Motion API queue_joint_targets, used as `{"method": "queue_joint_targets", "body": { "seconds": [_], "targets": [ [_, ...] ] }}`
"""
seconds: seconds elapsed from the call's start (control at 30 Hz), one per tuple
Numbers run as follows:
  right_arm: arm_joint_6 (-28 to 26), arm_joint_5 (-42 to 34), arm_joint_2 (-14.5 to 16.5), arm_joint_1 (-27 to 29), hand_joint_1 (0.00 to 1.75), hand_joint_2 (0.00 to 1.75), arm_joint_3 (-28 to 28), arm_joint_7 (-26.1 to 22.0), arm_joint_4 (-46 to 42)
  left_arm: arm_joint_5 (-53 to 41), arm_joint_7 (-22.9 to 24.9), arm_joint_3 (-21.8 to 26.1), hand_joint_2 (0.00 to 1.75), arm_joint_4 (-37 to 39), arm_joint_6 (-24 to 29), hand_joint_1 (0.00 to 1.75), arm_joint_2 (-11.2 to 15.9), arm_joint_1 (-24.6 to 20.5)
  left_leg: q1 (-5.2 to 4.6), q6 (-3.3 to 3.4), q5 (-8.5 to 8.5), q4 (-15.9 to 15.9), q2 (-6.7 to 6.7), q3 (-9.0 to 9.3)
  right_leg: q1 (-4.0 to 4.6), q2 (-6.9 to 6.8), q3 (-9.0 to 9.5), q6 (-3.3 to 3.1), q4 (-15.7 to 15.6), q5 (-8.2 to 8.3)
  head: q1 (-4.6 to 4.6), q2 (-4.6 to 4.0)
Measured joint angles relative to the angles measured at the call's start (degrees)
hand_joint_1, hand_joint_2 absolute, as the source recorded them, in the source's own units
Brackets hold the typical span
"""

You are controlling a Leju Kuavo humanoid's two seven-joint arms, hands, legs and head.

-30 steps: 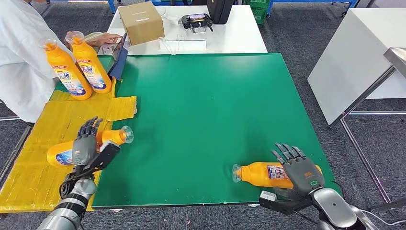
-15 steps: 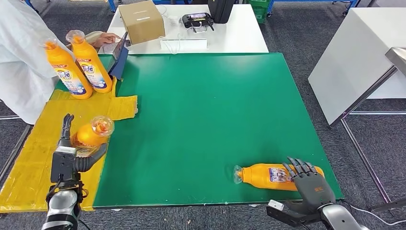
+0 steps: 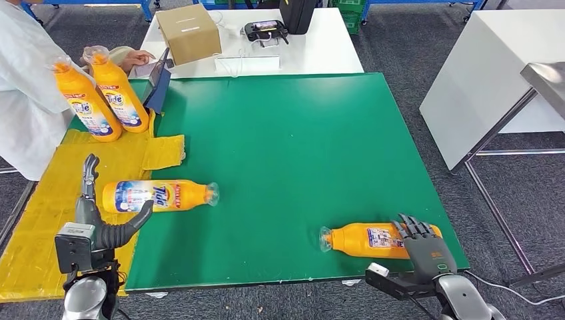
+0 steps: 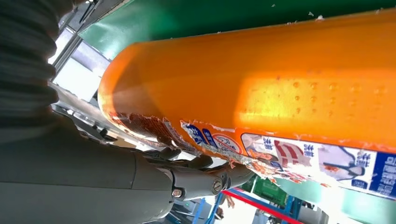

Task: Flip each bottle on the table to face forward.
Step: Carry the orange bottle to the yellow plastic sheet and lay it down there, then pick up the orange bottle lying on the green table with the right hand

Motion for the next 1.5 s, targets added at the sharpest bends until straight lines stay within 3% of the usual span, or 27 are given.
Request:
{"method": "queue_joint_targets", "body": {
  "seconds": [0.17,0.3,0.33,0.57,0.8,1.2,1.33,1.5],
  "targets": [
    [-0.1,0.0,0.7,-0.5,0.03,1.75,-0.3,-0.1,1.2,0.1,0.0,-0.1,1.75,-0.8,-0.1,0.00,0.0,0.3,0.00,0.09,0.07,0.0,0.04,0.29,0.00,0.01,-0.23,-0.02,0.0,0.04,0.01,0.00],
    [-0.1,0.0,1.1,-0.6,1.60,1.75,-0.7,-0.2,1.6,0.2,-0.1,-0.1,1.75,-0.9,-0.2,0.00,0.0,0.3,0.00,0.14,0.18,0.0,0.11,0.29,0.00,0.04,0.09,0.03,0.0,0.25,0.01,0.00],
    [-0.1,0.0,1.2,-0.6,1.68,1.75,-0.8,-0.3,1.7,0.3,-0.1,-0.1,1.75,-0.9,-0.3,0.00,0.0,0.3,0.01,0.13,0.20,0.0,0.17,0.28,0.00,0.09,0.21,0.03,0.0,0.30,0.00,0.00],
    [0.1,0.6,2.7,-2.1,1.75,1.75,-0.9,-1.4,5.2,1.7,-0.3,-0.4,1.75,-0.9,-0.8,0.00,-0.3,0.5,0.09,0.11,0.21,-0.1,0.95,0.36,0.12,0.54,0.15,0.04,-0.2,0.24,-0.01,0.00],
    [0.5,0.2,3.0,-3.4,1.75,1.75,-0.9,-1.8,7.4,3.4,-1.2,-1.6,1.75,-1.6,-1.5,0.00,-1.0,1.8,0.27,0.23,0.25,-0.1,0.90,0.13,0.28,0.77,-0.53,0.01,-0.3,-1.21,0.02,0.00],
    [1.7,-2.9,2.4,-3.4,1.75,1.75,-0.9,-2.4,7.2,4.1,-1.8,-5.3,1.75,-4.9,-2.0,0.00,-1.8,5.0,0.26,0.53,0.72,-0.1,0.91,-0.03,0.27,0.77,-0.50,0.05,-0.4,-1.31,0.02,0.00],
    [-0.2,-6.0,2.7,-3.0,1.75,1.75,-0.9,-4.8,6.0,4.3,-1.8,-6.3,1.75,-5.5,-2.7,0.00,-2.0,6.0,0.25,0.54,0.71,-0.1,0.89,-0.10,0.27,0.77,-0.42,0.07,-0.4,-1.27,0.03,0.00],
    [-7.6,-15.3,6.5,-0.8,1.75,1.75,-1.1,-12.6,0.6,4.1,-0.3,-8.0,1.75,-6.7,-5.3,0.00,-2.0,7.8,-0.07,0.58,1.03,0.1,0.59,-0.65,-0.07,0.70,-0.51,0.99,-0.6,1.81,0.04,0.01]
  ]
}}
